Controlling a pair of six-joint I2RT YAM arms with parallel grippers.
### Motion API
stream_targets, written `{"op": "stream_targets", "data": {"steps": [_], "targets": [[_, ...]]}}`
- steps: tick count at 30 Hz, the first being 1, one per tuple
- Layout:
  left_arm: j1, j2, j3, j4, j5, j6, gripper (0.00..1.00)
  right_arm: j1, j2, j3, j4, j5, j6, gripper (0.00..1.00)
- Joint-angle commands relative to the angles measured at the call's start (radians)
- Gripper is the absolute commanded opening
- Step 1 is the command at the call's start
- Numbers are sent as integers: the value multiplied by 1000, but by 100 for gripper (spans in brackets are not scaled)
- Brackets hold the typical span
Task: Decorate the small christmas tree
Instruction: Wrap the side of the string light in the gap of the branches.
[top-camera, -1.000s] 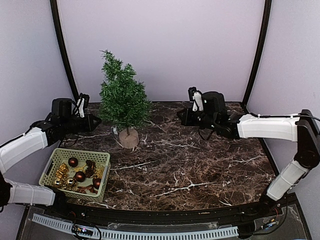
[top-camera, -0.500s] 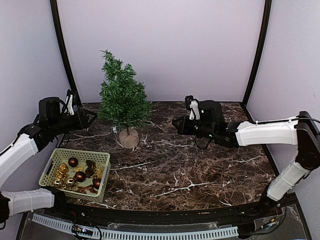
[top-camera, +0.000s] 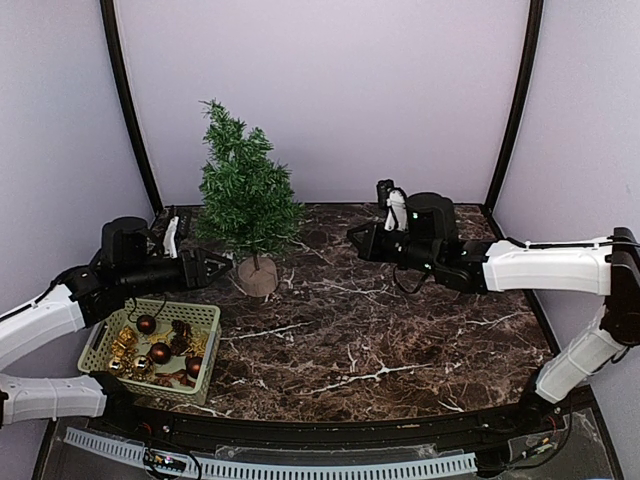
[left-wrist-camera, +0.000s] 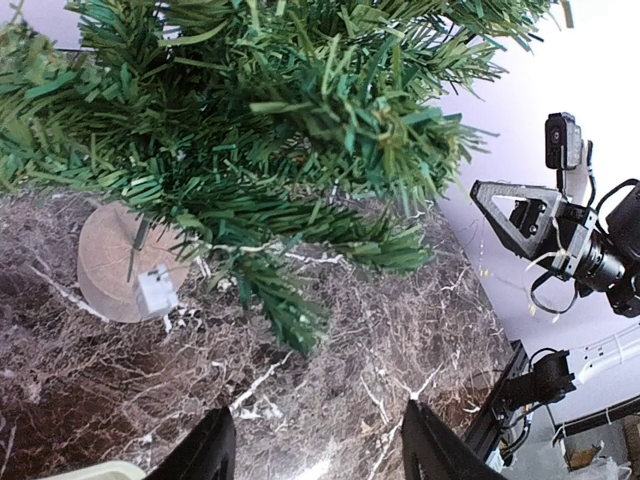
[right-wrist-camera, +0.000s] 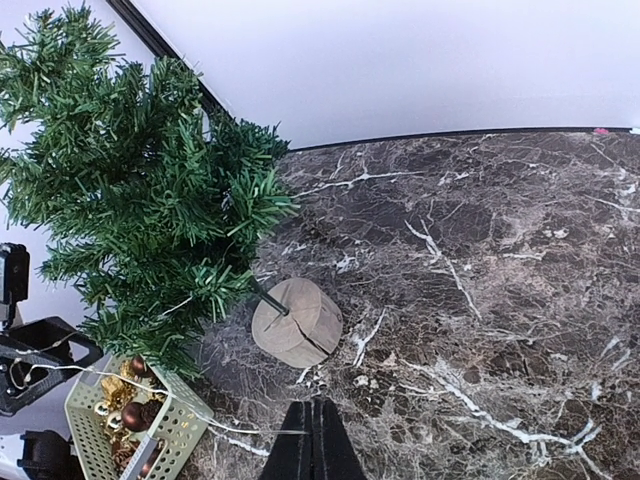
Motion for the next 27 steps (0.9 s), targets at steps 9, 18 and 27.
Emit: {"op": "stream_targets", "data": {"steps": [9, 18, 27], "targets": [[-23, 156, 16, 202, -13, -39, 46, 8, -53, 26, 20, 18, -9, 0], [-22, 196, 36, 177, -69, -36, 12, 9, -130, 129, -48, 78, -40, 0], [-22, 169, 20, 141, -91, -30, 0, -26, -63, 310, -91, 164, -110, 0]]}}
